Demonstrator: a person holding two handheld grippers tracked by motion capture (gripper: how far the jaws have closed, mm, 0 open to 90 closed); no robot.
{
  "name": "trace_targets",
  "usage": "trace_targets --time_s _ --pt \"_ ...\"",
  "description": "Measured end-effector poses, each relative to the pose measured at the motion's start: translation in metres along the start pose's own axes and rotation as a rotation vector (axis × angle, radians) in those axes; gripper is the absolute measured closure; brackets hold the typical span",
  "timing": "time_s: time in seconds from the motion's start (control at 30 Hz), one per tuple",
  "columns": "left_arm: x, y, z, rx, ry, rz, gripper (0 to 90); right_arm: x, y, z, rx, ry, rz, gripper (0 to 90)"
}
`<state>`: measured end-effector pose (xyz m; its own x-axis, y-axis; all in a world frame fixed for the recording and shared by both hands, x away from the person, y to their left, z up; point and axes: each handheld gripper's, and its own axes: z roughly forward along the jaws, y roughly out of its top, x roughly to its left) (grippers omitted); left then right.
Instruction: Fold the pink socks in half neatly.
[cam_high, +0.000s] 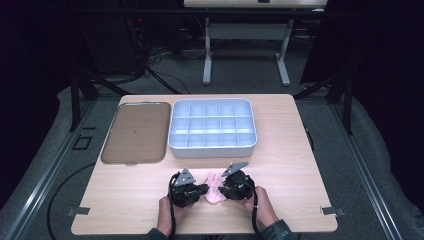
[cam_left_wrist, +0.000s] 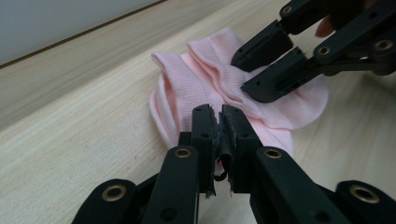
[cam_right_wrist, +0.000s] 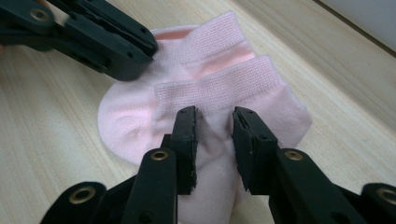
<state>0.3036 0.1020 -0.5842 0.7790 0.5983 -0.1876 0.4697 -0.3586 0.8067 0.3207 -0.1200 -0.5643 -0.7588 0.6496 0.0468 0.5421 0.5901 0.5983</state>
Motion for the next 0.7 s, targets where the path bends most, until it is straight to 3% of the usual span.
trace_targets --time_s 0.13,0.23,0.3,0.4,0.5,0.7 --pt "0.001 -0.004 -0.006 -0.007 0.014 0.0 83.7 -0.001 0.0 0.0 -0.006 0.004 0.016 70.4" --pt "0.002 -0.004 -0.002 0.02 0.02 -0.011 84.3 -0.001 -0.001 0.0 -0.012 0.011 0.024 70.0" --pt "0.002 -0.004 0.002 0.052 0.026 -0.021 84.6 -0.001 -0.001 -0.001 -0.008 0.014 0.032 62.7" --pt "0.0 -0.003 0.004 0.07 0.042 0.005 85.5 -0.001 -0.001 -0.004 -0.043 0.034 0.024 52.8" --pt "0.0 -0.003 0.004 0.068 0.046 0.001 86.0 -0.005 0.0 -0.012 -0.091 0.03 0.044 54.3" --pt "0.001 -0.003 0.005 0.066 0.041 -0.005 88.5 -0.005 0.006 -0.004 -0.009 -0.016 0.017 69.1"
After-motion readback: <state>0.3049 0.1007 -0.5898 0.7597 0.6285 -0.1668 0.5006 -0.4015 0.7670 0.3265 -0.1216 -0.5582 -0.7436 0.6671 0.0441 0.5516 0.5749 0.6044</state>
